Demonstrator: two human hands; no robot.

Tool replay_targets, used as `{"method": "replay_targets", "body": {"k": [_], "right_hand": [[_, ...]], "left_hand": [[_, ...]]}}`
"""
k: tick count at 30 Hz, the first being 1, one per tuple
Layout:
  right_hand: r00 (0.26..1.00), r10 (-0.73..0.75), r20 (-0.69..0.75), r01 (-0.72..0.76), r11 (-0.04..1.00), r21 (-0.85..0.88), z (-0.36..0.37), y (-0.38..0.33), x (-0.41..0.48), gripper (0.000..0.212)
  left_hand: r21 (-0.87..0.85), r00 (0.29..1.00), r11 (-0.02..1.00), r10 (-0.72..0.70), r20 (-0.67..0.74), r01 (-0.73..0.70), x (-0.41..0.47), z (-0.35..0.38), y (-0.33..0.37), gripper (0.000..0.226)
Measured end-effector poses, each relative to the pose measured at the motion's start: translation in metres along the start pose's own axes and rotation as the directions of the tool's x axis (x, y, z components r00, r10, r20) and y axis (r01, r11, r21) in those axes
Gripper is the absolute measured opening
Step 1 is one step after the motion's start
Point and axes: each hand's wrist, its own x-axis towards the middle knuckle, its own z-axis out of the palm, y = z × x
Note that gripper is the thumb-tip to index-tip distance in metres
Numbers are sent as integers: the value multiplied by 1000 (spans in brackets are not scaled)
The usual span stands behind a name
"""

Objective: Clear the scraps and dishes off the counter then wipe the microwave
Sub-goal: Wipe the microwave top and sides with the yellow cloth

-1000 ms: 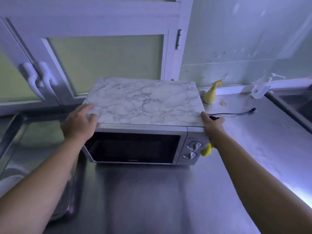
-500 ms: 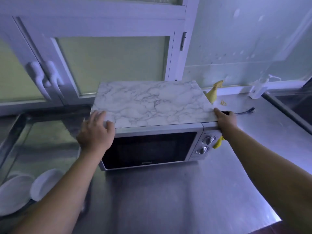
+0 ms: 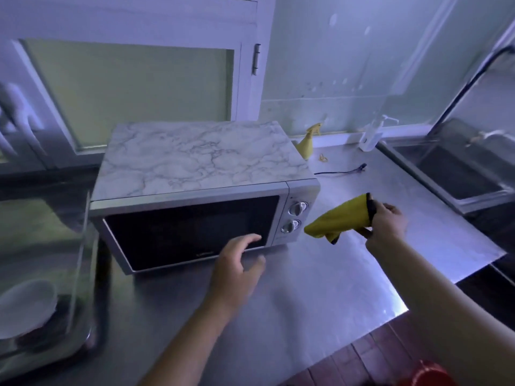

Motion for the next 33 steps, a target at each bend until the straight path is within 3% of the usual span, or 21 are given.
{"method": "replay_targets", "body": {"k": [3,5,8,11,13,15,16,18,20,22,23,27,30,33], "right_hand": [[924,319,210,-339,938,68,-26,13,-13,16],[831,453,324,-492,869,47,-39,22,-21,18],[713,460,530,-540,842,-3,-51,37,-20,26],[677,527,514,-569,817,-89,-61,59,0,30],[774,496,393,-427,868,-253,-71,69,20,19],[886,295,357,-134,901,-412,-82,79,38,9],[896,172,409,22,904,-427,-87,84,43,9],[792,-9,610,281,893,-352,-93,92,47,16],[582,-81,809,434,872,-225,-92,96,45,29],[425,-89,901,447,886,-123,-83,100,43,48],[399,-83,913,430,897,-106,-77,103,44,54],[465,-158,871,502,858,-112,-57,112,52,54],[466,-213,859,583,804,-117,-46,113,55,49],[490,-235,839,588,800,-120,-38,115,60,42]], "left_hand": [[42,981,996,73,180,-82,-6,47,3,67],[46,976,993,99,192,-110,-2,63,8,67],[-10,979,1000,30,201,-29,8,75,12,40],[-16,978,996,-82,189,87,13,87,15,35],[-57,967,981,-170,188,183,16,102,18,34],[-62,957,966,-238,167,251,19,118,24,23],[-54,951,958,-271,151,281,22,126,27,18],[-71,926,926,-362,108,371,27,144,31,15],[-122,883,874,-466,61,470,33,163,36,11],[-166,831,820,-557,-7,548,39,180,44,10],[-190,803,794,-594,-43,577,42,187,47,9],[-226,731,741,-668,-142,633,53,201,54,5],[-259,675,705,-708,-208,660,57,204,53,9],[-303,649,673,-737,-189,675,60,206,50,9]]}}
